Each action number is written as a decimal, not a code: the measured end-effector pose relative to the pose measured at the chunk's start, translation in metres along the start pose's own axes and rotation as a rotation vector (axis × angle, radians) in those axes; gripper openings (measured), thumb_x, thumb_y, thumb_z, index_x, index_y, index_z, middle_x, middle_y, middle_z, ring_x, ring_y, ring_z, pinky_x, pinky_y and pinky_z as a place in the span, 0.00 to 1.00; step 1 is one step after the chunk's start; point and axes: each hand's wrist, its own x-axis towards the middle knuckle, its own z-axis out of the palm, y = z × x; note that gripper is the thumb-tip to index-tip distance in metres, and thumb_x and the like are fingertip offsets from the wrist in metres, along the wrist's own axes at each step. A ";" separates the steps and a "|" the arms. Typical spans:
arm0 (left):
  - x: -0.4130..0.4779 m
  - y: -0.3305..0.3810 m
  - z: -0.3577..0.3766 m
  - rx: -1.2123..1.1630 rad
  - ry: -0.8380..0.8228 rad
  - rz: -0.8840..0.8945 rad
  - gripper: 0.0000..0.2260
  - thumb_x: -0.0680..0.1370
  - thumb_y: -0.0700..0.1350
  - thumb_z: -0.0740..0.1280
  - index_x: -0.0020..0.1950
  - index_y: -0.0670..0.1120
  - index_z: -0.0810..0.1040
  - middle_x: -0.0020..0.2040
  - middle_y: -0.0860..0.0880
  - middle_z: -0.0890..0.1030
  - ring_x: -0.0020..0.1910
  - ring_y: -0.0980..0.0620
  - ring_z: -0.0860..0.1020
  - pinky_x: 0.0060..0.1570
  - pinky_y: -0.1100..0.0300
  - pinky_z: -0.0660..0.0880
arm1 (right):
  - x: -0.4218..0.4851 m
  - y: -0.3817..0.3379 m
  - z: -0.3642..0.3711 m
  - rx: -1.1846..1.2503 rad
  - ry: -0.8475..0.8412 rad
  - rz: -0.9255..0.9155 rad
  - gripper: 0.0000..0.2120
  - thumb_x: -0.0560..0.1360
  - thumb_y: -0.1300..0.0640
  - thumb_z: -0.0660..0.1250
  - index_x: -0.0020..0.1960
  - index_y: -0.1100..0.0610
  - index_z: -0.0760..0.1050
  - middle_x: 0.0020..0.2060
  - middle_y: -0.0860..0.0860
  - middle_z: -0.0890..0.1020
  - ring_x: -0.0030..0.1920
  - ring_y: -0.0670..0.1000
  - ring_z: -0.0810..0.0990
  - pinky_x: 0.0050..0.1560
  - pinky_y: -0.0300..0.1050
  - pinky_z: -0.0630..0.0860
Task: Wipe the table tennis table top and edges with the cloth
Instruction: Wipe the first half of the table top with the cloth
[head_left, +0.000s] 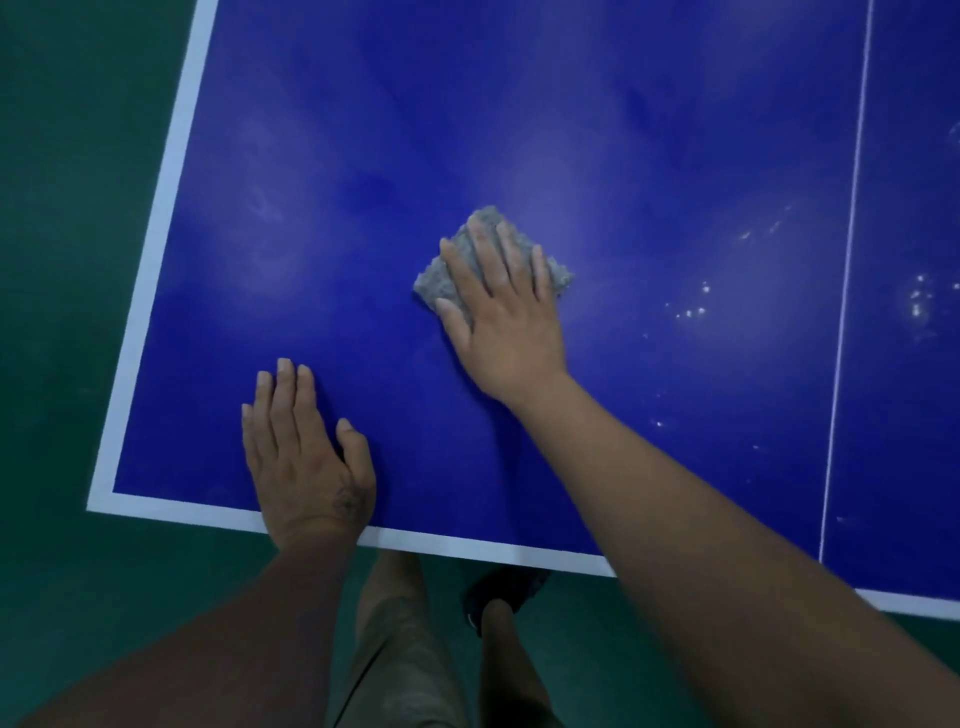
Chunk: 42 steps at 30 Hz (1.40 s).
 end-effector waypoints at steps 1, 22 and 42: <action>0.000 0.000 0.000 -0.005 -0.002 -0.002 0.31 0.83 0.48 0.56 0.86 0.40 0.59 0.87 0.43 0.60 0.87 0.44 0.54 0.86 0.43 0.50 | -0.003 0.018 -0.002 -0.003 0.018 -0.025 0.28 0.88 0.40 0.53 0.85 0.48 0.62 0.86 0.52 0.58 0.86 0.57 0.54 0.84 0.62 0.50; 0.002 -0.005 0.000 -0.006 0.030 0.014 0.30 0.84 0.48 0.57 0.85 0.40 0.61 0.86 0.43 0.62 0.87 0.44 0.56 0.86 0.44 0.50 | -0.055 -0.031 0.007 0.031 -0.038 0.008 0.29 0.88 0.41 0.53 0.86 0.48 0.58 0.86 0.53 0.55 0.87 0.57 0.51 0.84 0.62 0.52; -0.001 -0.005 0.000 0.002 0.016 0.018 0.30 0.84 0.48 0.57 0.86 0.40 0.60 0.87 0.43 0.60 0.87 0.43 0.55 0.86 0.45 0.48 | -0.072 -0.045 0.007 0.039 -0.045 0.065 0.30 0.87 0.42 0.53 0.87 0.50 0.55 0.87 0.54 0.53 0.87 0.59 0.49 0.84 0.65 0.49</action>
